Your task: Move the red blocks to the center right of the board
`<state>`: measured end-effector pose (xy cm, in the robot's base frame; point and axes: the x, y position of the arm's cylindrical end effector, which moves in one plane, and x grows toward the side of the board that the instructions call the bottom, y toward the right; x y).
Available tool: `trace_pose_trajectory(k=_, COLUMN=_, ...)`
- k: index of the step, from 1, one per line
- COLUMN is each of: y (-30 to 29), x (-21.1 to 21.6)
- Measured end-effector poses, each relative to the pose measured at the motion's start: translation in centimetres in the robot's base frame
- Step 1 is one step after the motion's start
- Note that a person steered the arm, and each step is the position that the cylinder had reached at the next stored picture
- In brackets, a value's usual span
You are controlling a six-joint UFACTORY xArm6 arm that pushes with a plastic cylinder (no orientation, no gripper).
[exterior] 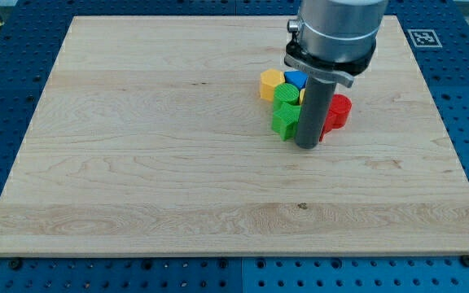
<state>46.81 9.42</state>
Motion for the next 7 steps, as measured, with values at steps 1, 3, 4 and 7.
trace_pose_trajectory(k=1, y=1.1, x=-1.5)
trace_pose_trajectory(k=3, y=4.8, x=-1.5)
trace_pose_trajectory(k=4, y=5.1, x=-1.5)
trace_pose_trajectory(k=7, y=3.1, x=-6.5)
